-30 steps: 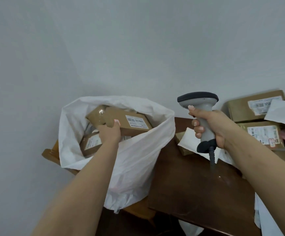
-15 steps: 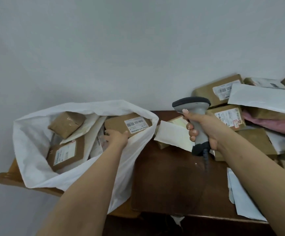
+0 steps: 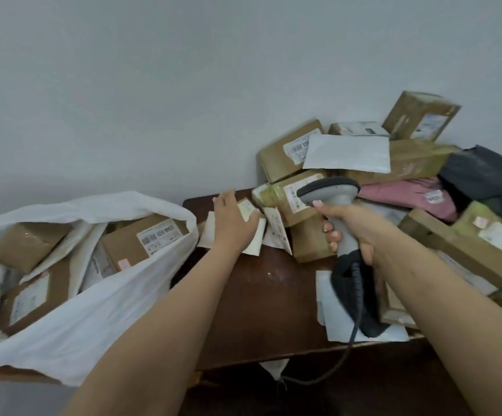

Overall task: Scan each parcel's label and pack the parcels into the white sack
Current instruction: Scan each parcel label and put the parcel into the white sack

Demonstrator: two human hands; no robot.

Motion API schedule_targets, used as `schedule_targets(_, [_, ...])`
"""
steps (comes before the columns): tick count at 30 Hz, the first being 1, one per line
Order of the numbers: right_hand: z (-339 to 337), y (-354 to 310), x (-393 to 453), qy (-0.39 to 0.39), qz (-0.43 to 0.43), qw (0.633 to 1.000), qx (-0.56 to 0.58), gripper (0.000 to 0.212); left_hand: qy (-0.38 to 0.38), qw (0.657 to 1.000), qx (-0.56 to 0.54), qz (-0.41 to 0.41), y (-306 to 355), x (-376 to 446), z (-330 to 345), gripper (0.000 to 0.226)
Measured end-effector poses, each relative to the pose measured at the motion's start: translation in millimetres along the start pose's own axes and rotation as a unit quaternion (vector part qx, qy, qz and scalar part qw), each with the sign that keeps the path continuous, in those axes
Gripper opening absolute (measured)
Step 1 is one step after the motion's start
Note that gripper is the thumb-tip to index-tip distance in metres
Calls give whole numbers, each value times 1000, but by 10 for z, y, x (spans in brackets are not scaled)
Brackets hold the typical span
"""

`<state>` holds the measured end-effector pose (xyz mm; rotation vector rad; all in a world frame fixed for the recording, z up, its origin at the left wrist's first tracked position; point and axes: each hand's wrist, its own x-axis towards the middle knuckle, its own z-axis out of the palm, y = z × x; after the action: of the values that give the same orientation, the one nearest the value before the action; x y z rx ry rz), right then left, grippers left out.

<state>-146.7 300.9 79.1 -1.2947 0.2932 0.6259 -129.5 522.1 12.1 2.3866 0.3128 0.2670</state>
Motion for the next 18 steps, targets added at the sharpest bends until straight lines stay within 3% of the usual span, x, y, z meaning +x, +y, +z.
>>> schedule_targets(8, [-1582, -120, -298, 112, -20, 993, -38, 21, -152, 978, -14, 144, 1052, -445, 1120, 80])
schedule_targets(13, [-2214, -31, -343, 141, -18, 988, -63, 27, -316, 942, 46, 104, 1353, -641, 1592, 99])
schedule_targets(18, [-2491, 202, -345, 143, -45, 975, -164, 22, -338, 940, 46, -10, 1512, -941, 1895, 116])
